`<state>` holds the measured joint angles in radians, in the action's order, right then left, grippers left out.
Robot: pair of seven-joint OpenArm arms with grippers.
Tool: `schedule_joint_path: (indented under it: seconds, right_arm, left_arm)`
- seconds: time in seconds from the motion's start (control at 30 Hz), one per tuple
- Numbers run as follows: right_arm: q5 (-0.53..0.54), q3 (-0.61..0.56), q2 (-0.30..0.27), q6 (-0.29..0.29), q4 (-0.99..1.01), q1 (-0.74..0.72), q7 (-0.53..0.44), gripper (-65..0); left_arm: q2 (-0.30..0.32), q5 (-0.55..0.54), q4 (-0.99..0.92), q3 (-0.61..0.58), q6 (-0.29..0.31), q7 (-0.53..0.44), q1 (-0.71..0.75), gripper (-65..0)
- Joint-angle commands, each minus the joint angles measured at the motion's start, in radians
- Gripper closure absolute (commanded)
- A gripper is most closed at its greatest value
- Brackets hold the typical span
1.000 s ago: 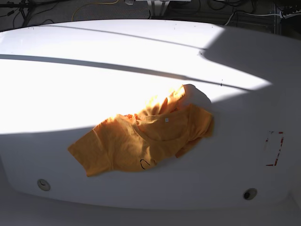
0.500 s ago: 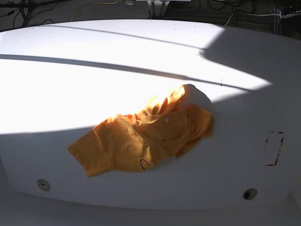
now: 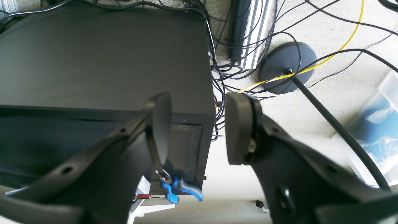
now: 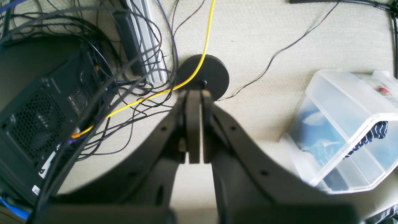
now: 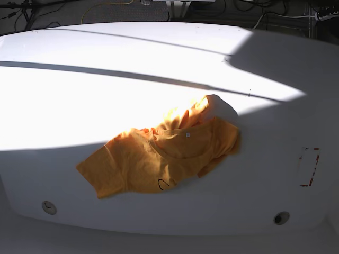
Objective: Fold the T-shirt properly
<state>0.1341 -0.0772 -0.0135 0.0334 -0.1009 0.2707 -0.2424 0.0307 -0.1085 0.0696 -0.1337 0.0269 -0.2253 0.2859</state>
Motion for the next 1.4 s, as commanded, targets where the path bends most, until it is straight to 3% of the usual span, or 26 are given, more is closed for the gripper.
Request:
schedule_joint_path:
  seconds: [0.0, 1.37]
  right_arm:
    - [-0.007, 0.003, -0.003, 0.000, 0.003, 0.015, 0.001, -0.3]
    - [-0.015, 0.004, -0.001, 0.006, 0.008, 0.022, 0.010, -0.2]
  left_arm:
    - [0.002, 0.005, 0.003, -0.002, 0.001, 0.003, 0.015, -25.9]
    - [0.000, 0.023, -0.016, -0.005, 0.003, 0.007, 0.006, -25.9]
